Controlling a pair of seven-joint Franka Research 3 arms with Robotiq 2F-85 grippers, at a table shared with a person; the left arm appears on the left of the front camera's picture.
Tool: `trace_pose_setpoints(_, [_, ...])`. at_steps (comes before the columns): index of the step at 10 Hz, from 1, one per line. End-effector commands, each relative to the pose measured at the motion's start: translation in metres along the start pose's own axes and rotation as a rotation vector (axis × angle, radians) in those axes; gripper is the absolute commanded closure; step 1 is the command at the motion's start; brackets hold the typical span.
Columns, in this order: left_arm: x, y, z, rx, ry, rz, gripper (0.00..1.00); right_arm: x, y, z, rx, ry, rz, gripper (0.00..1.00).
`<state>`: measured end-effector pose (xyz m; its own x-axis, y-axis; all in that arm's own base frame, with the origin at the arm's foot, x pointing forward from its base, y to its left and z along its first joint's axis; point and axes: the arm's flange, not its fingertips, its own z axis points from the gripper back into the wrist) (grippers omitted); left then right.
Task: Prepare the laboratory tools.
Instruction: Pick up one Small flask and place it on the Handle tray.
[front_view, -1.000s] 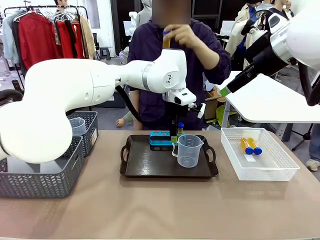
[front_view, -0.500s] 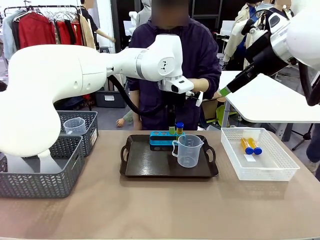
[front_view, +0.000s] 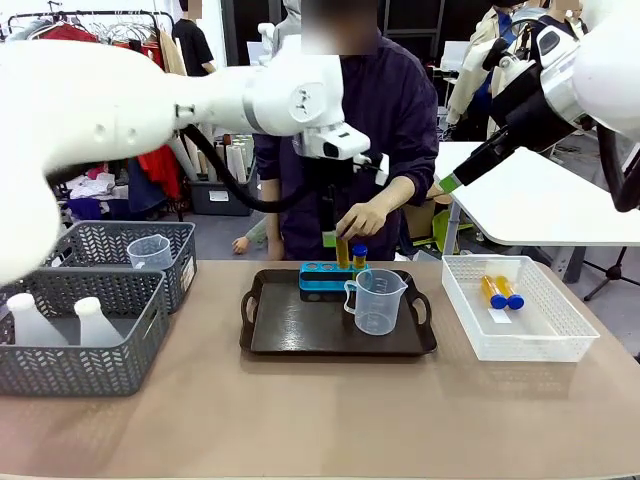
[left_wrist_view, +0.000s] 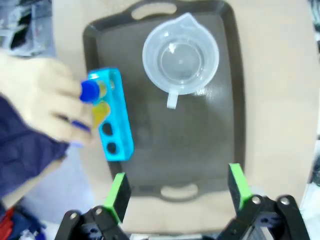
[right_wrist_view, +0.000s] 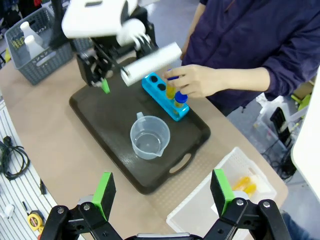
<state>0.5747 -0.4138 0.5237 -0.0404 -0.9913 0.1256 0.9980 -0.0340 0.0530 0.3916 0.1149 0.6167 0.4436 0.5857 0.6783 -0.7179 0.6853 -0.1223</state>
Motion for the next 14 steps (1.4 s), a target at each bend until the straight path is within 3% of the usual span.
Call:
trace_pose_setpoints(1, [-0.039, -0.024, 0.013, 0.007, -0.027, 0.090, 0.00, 0.000, -0.001, 0.000, 0.011, -0.006, 0.001, 0.00])
trace_pose_setpoints(5, [-0.091, -0.049, 0.067, 0.098, -0.058, 0.255, 0.00, 0.000, -0.001, 0.000, 0.011, -0.006, 0.001, 0.00])
trace_pose_setpoints(9, [-0.137, -0.068, 0.095, 0.115, -0.058, 0.516, 0.00, 0.000, -0.001, 0.000, 0.011, -0.006, 0.001, 0.00])
trace_pose_setpoints(14, [-0.137, -0.059, 0.106, 0.116, -0.040, 0.501, 0.00, 0.000, -0.001, 0.000, 0.011, -0.006, 0.001, 0.00])
